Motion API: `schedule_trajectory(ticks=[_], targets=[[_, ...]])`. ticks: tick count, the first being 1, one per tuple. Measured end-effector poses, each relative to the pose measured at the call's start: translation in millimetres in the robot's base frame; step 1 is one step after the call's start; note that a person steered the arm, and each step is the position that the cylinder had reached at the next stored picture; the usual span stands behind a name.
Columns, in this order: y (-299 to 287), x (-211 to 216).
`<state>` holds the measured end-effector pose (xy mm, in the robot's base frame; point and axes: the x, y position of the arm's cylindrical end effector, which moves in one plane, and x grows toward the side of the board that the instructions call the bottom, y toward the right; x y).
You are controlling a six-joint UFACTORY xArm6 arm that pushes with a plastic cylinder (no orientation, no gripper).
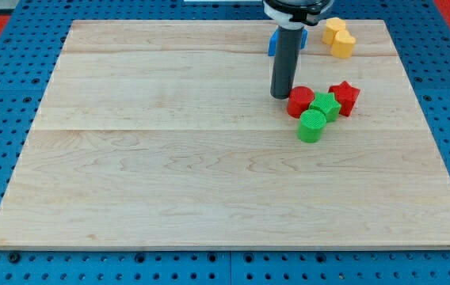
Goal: Move the green blocks to the bottom side
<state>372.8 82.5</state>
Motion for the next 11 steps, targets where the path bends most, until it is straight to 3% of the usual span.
schedule_trajectory(ticks=[4, 5, 6, 7, 8, 10, 11], targets=[[-20.3, -0.8], [-30.1, -19.9], [4.2, -39.8], [37.0, -33.6], [64.3, -6.4], [51.4, 58.4], [58.3, 69.1]])
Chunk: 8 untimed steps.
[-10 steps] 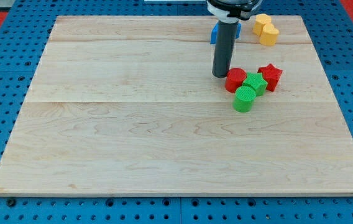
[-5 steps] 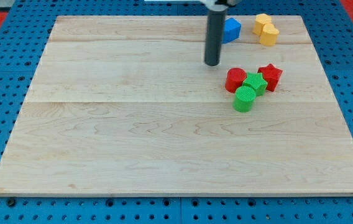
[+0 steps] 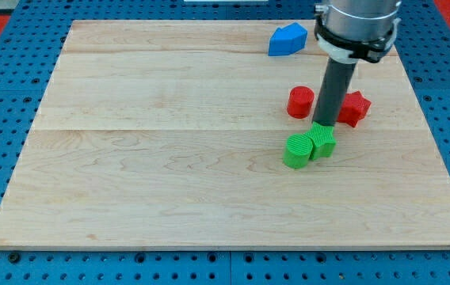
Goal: Move the green blocks to the bottom side
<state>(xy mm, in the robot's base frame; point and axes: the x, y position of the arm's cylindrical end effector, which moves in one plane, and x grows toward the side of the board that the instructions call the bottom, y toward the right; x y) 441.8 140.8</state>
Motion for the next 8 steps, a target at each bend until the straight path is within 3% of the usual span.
schedule_trajectory(ticks=[4, 5, 6, 8], targets=[[-16.9, 64.0], [-5.3, 63.0], [-15.3, 35.4], [-144.6, 35.7]])
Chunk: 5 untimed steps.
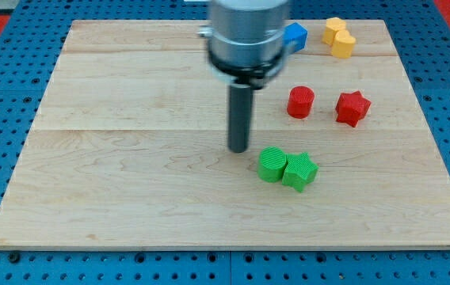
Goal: Move the green blocks to the bottom side
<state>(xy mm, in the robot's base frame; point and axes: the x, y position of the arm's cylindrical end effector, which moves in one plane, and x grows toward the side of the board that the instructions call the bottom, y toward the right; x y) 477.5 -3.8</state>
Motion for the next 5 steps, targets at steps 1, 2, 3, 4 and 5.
schedule_trajectory(ticks=[1, 2, 3, 4, 5], targets=[[16.4, 6.1], [70.3, 16.9], [52.8, 26.2], [24.6, 27.3], [21.1, 39.5]])
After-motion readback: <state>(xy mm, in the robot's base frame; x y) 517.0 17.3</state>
